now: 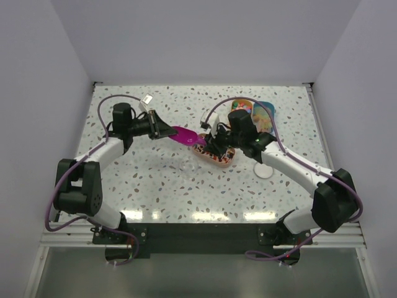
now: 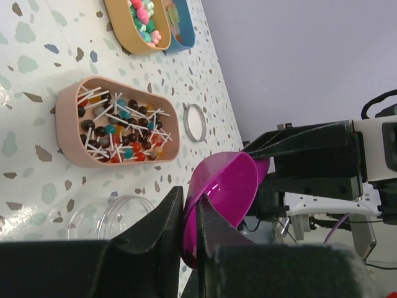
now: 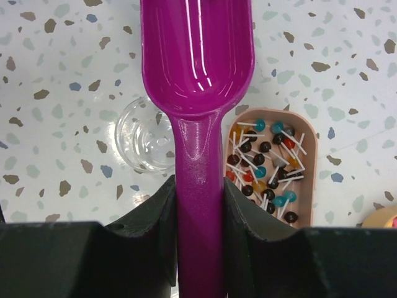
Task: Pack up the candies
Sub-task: Pick up the spatula from the center of the board.
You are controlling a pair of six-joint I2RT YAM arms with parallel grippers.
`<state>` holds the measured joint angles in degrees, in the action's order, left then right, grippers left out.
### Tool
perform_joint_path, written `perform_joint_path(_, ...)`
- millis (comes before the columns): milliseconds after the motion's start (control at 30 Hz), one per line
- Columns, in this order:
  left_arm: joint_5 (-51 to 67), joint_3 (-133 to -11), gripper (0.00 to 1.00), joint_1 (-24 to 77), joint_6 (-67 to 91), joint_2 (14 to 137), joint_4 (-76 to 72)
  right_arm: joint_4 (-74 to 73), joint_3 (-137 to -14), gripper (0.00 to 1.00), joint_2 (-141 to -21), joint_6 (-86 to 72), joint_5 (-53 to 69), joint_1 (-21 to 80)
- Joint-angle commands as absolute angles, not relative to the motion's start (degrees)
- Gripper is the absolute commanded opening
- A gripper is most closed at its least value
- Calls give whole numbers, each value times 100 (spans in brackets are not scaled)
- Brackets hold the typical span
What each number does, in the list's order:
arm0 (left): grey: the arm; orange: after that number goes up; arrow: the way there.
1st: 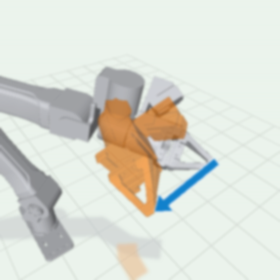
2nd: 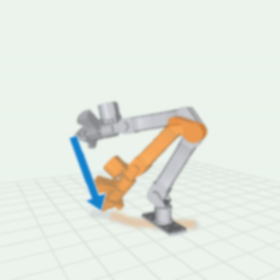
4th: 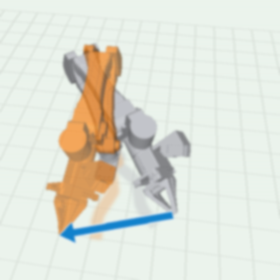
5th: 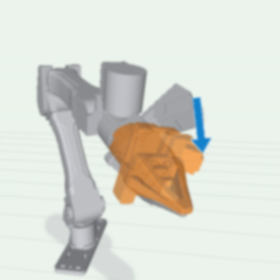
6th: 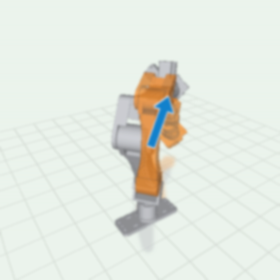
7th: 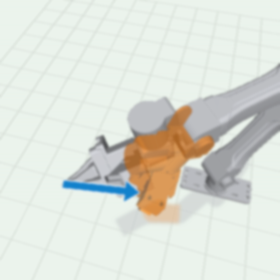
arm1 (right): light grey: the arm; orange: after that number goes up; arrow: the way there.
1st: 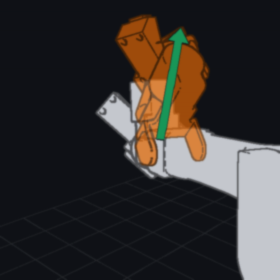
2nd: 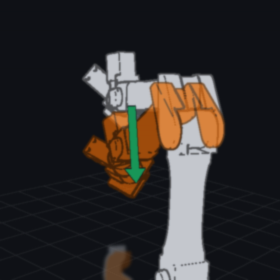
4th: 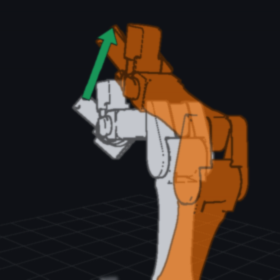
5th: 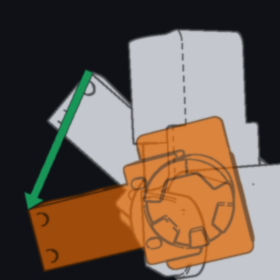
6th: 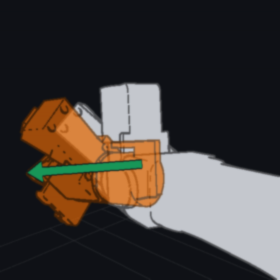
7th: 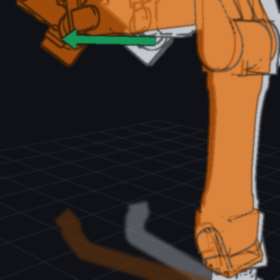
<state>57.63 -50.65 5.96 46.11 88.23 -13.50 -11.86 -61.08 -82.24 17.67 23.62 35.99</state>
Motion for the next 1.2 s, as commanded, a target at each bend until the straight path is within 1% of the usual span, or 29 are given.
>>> perform_joint_path(0, 5924, -5036, 0, 580, 4790, 8859, -1775, -1107, -6372, 26, -8270, 1775, 2461, 3621)
perform_joint_path(33, 5924, -5027, 0, 580, 4816, 8885, -1828, -1134, -6381, 22, -8271, 1784, 2461, 3621)
perform_joint_path(67, 5933, -5019, 0, 580, 4834, 8886, -1837, -1160, -6381, 15, -8262, 1784, 2470, 3621)
perform_joint_path(167, 5933, -5010, 0, 580, 4852, 8912, -1863, -1256, -6381, 4, -8183, 1775, 2470, 3621)
perform_joint_path(200, 5907, -5001, 3, 580, 4834, 8930, -1863, -1283, -6390, 4, -8139, 1758, 2470, 3621)
perform_joint_path(300, 5819, -4966, 6, 589, 4755, 8991, -1802, -1370, -6398, 2, -7919, 1697, 2400, 3621)
perform_joint_path(367, 5766, -4957, 7, 624, 4632, 9088, -1679, -1511, -6460, 0, -7744, 1653, 2347, 3630)
perform_joint_path(467, 5730, -4913, 9, 703, 4605, 9219, -1705, -1521, -6425, 0, -7568, 1591, 2216, 3639)
perform_joint_path(567, 5713, -4922, 19, 791, 4614, 9334, -1740, -1573, -6407, 0, -7453, 1573, 2075, 3639)
perform_joint_path(600, 5713, -4948, 30, 800, 4623, 9369, -1749, -1686, -6433, 0, -7462, 1573, 2031, 3639)
perform_joint_path(667, 5704, -5001, 37, 800, 4606, 9369, -1749, -1932, -6504, 0, -7462, 1617, 1925, 3630)
perform_joint_path(700, 5678, -5036, 43, 800, 4562, 9352, -1679, -2021, -6513, 0, -7445, 1643, 1768, 3630)
perform_joint_path(767, 5599, -5228, 49, 791, 4430, 9317, -1495, -2283, -6539, 0, -7418, 1661, 1513, 3630)
perform_joint_path(800, 5451, -5316, 54, 791, 4230, 9308, -1216, -2450, -6583, 0, -7435, 1670, 1181, 3630)
perform_joint_path(867, 5231, -5614, 59, 791, 3965, 9246, -889, -3063, -6854, 0, -7488, 1731, 933, 3630)
perform_joint_path(900, 4829, -5721, 67, 800, 3590, 9237, -461, -3250, -6951, 0, -7506, 1705, 592, 3630)
perform_joint_path(933, 4573, -5826, 70, 800, 3395, 9203, -231, -3417, -7109, 0, -7515, 1696, 389, 3630)
perform_joint_path(1000, 3846, -6090, 75, 809, 2921, 9211, 391, -3892, -7241, 0, -7523, 1635, 19, 3639)
perform_joint_path(1033, 3623, -6160, 75, 861, 2796, 9220, 535, -4068, -7399, 0, -7523, 1617, -330, 3639)
perform_joint_path(1133, 2963, -6503, 75, 1142, 2365, 9377, 992, -4692, -7724, 0, -7576, 1538, -684, 3630)
perform_joint_path(1167, 2814, -6730, 75, 1247, 2260, 9448, 1124, -5111, -7839, 0, -7689, 1529, -746, 3630)
